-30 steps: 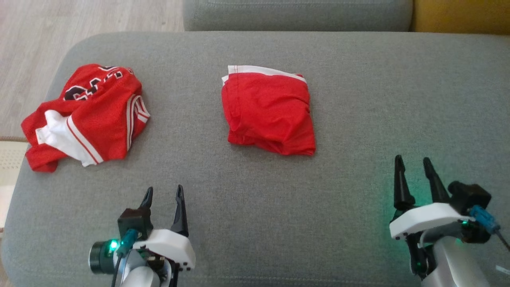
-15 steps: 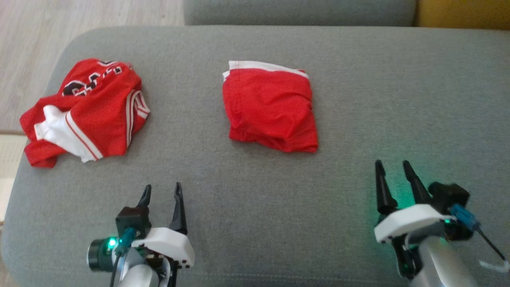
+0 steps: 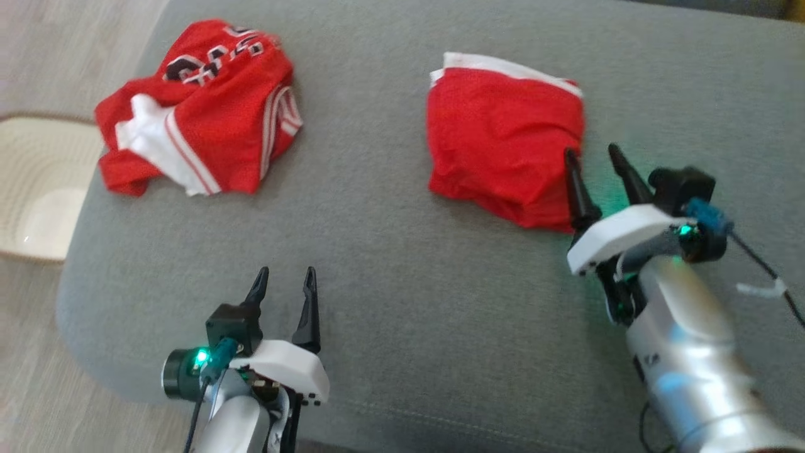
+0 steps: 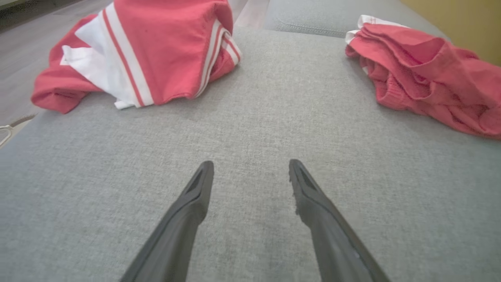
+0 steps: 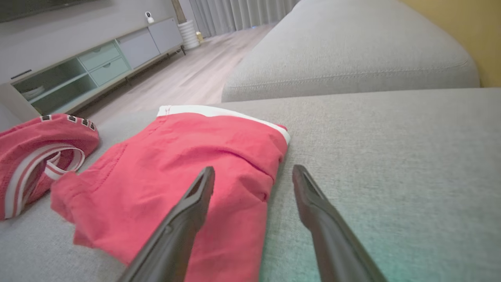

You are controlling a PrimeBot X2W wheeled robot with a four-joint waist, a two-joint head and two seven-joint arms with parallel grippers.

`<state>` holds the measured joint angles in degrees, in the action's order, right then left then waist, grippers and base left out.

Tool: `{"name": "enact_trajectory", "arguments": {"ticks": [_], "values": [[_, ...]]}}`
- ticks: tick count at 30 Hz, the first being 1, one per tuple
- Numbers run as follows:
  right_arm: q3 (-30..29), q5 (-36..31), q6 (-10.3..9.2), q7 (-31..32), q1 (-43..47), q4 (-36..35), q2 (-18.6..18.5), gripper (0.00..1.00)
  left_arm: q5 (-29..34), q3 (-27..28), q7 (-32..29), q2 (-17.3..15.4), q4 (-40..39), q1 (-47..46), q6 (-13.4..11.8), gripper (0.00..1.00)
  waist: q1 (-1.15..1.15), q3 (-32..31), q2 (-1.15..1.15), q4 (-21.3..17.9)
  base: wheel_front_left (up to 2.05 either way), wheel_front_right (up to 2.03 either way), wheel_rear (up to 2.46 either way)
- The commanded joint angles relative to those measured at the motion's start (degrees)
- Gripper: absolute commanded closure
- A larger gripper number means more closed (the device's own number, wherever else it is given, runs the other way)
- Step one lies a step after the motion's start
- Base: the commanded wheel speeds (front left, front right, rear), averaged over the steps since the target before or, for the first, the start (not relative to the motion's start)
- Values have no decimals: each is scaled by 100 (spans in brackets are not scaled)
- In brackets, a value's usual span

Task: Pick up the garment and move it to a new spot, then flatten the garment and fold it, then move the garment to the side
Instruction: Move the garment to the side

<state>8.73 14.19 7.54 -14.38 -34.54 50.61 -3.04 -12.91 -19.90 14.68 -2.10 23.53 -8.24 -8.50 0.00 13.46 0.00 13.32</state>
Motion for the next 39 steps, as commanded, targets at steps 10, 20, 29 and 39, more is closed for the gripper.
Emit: {"name": "enact_trajectory", "arguments": {"ticks": [10,20,29,39], "values": [[-251,-286,-5,-4,-975,1362,16,35,-174,35,32,-77,-192,-313,-34,0,0,477,0,449,0,0,0],[42,-62,-5,-55,-1182,1433,16,100,-70,108,32,-77,-180,-396,-3,0,0,391,0,-30,0,0,0],[162,-7,-5,-61,-890,845,15,100,77,190,32,-77,-161,-469,98,0,0,154,0,-1436,0,0,0],[523,353,-5,-62,-570,511,16,100,258,171,32,-77,-82,-688,218,0,0,208,0,-3106,0,0,0]]}}
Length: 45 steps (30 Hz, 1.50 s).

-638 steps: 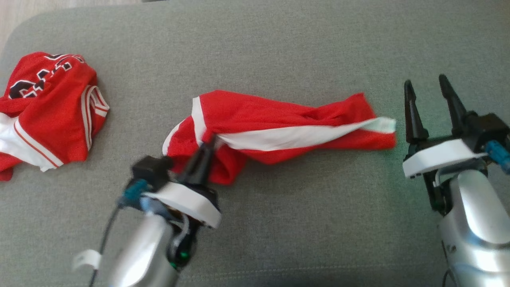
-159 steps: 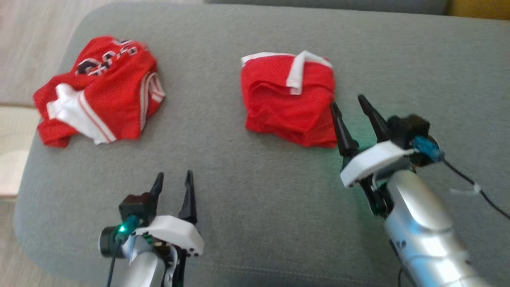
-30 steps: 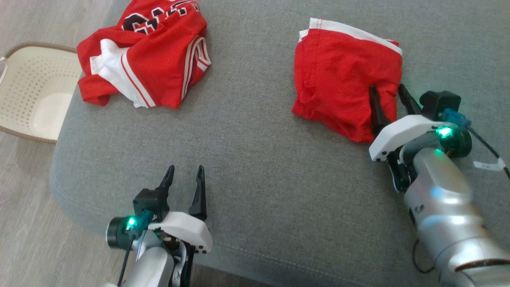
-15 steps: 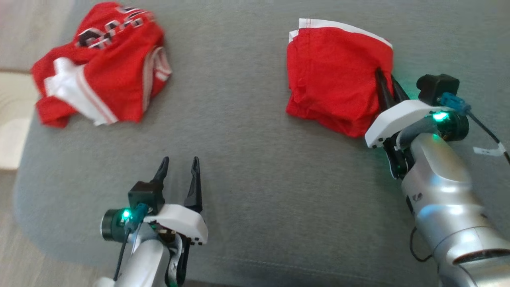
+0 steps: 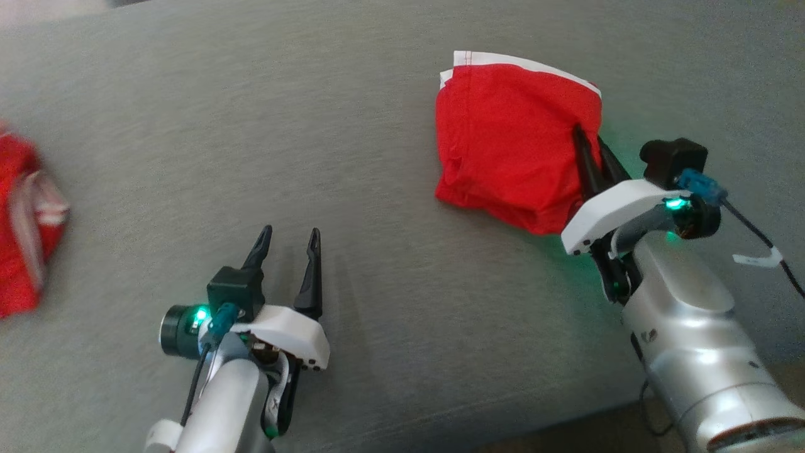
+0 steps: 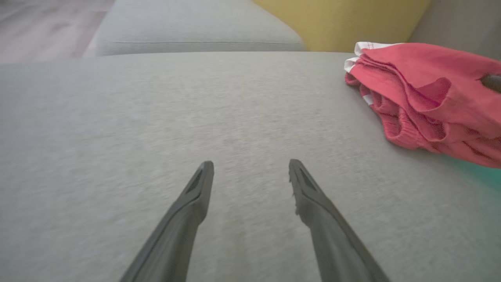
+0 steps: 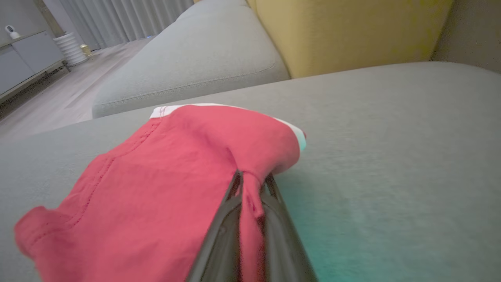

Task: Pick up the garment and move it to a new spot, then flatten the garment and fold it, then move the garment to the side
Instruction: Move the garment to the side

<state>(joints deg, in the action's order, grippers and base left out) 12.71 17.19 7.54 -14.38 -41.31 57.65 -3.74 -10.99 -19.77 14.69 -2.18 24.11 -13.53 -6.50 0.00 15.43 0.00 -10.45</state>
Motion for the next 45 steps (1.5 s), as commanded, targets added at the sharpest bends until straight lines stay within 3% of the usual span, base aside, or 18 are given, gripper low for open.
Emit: {"name": "enact_trajectory", "arguments": {"ticks": [1,7,12,20,28,30,36,45], "values": [[187,109,-5,-62,150,-232,86,100,89,178,31,-70,-132,-165,30,0,0,25,0,-874,0,0,0],[446,359,-5,-62,352,-458,86,100,238,242,31,-70,-116,-193,119,0,0,127,0,-1448,0,0,0],[447,222,-5,-62,263,-447,86,100,309,228,31,-70,-108,-197,188,0,0,198,0,-1559,0,0,0],[133,-306,-5,-62,-286,-127,-311,100,344,78,31,-70,-191,-267,267,0,0,379,0,-998,0,0,0],[-521,-1078,-5,84,-1198,544,-1375,100,330,32,31,-70,-375,-318,263,0,0,703,0,-103,0,0,0],[-853,-1383,-5,208,-1419,834,-1786,100,291,26,31,-70,-435,-299,250,0,0,769,0,155,0,0,0],[-1508,-1997,-5,255,-1642,1090,-2470,100,198,-34,31,-70,-531,-257,207,0,0,787,0,471,0,0,0],[-2235,-2676,-5,239,-1634,919,-2444,100,159,5,31,-70,-540,-165,164,0,0,698,0,464,0,0,0]]}}
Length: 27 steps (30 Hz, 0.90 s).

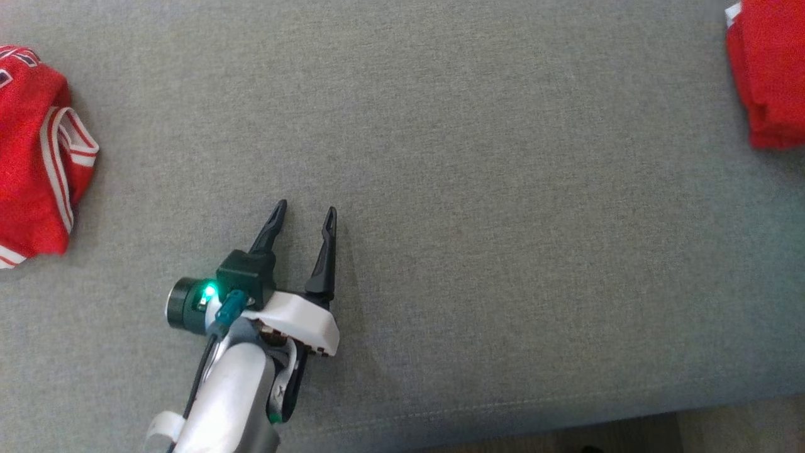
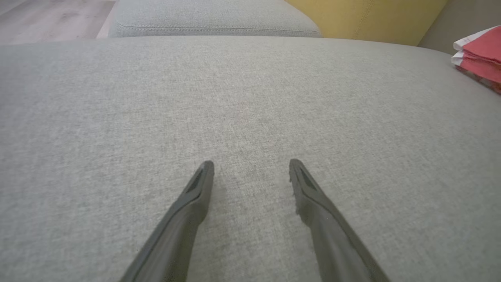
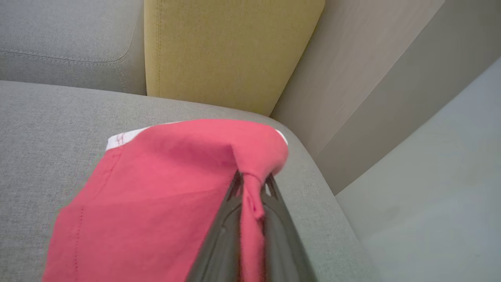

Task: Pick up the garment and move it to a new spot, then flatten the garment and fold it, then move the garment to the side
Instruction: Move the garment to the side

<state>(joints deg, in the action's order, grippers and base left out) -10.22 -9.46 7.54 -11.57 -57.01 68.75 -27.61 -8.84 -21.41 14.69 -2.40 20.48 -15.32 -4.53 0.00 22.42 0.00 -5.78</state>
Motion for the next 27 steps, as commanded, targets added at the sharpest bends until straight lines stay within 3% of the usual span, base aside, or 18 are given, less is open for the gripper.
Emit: {"name": "enact_trajectory", "arguments": {"ticks": [1,3,4,5,6,17,27], "values": [[-34,-63,-5,-43,-57,-225,-23,100,-59,164,31,-48,-179,7,-35,0,0,-6,0,-4,0,0,0],[-190,-203,-5,-65,-14,-319,41,100,-63,153,31,-48,-174,-4,-32,0,0,-24,0,4,0,0,0],[-271,-254,-5,-78,15,-359,98,82,-67,151,31,-48,-169,-8,-32,0,0,-36,0,11,0,0,0],[-347,-306,-5,-87,42,-397,155,36,-71,152,31,-48,-162,-10,-34,0,0,-47,0,14,0,0,0],[-424,-359,-5,-96,65,-440,205,0,-74,160,31,-48,-154,-8,-38,0,0,-59,0,17,0,0,0],[-788,-733,-5,-302,260,-1175,777,0,-158,293,31,-48,-132,124,-112,0,0,-331,0,125,0,0,0],[-207,235,-5,-341,1194,-2618,1911,0,-217,626,31,-48,-189,380,-337,0,0,-846,0,418,0,0,0]]}}
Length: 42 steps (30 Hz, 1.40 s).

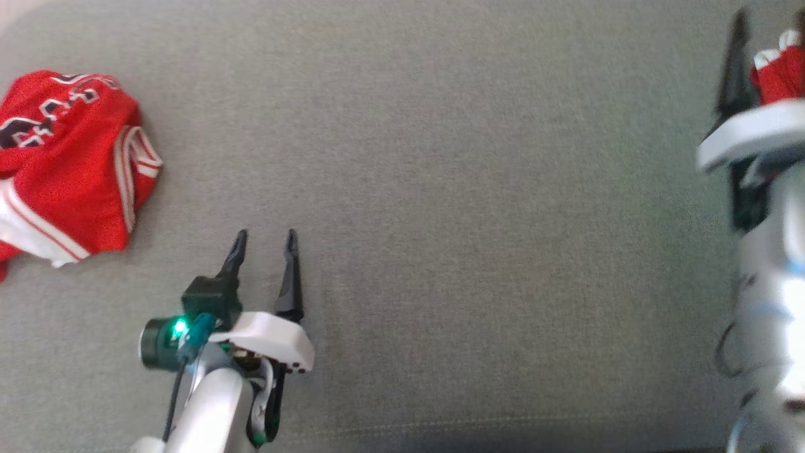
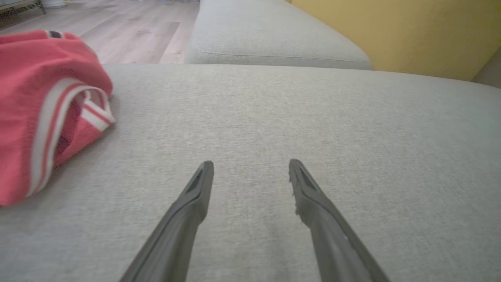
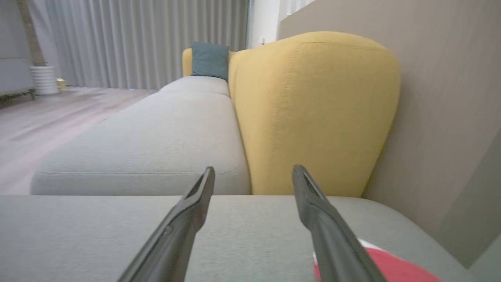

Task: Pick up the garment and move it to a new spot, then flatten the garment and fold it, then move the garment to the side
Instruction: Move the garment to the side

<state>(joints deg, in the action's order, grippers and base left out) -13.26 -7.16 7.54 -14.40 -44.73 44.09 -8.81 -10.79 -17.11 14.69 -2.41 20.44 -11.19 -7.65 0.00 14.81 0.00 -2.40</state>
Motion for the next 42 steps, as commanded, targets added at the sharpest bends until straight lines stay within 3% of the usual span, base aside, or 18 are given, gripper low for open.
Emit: {"name": "enact_trajectory", "arguments": {"ticks": [1,10,21,42], "values": [[193,131,-5,-58,129,-290,122,0,-22,251,31,-47,-177,-8,-45,0,0,-135,0,117,0,0,0],[718,968,-5,-59,1481,-938,530,0,-11,654,31,-47,-91,267,-157,0,0,-568,0,331,0,0,0],[1230,1562,-5,-60,2675,-941,591,0,21,853,31,-47,19,625,-215,0,0,-1138,0,322,0,0,0],[1617,1931,-5,-60,3227,-1142,592,0,63,980,31,-47,9,964,-233,0,0,-1427,0,238,0,0,0]]}}
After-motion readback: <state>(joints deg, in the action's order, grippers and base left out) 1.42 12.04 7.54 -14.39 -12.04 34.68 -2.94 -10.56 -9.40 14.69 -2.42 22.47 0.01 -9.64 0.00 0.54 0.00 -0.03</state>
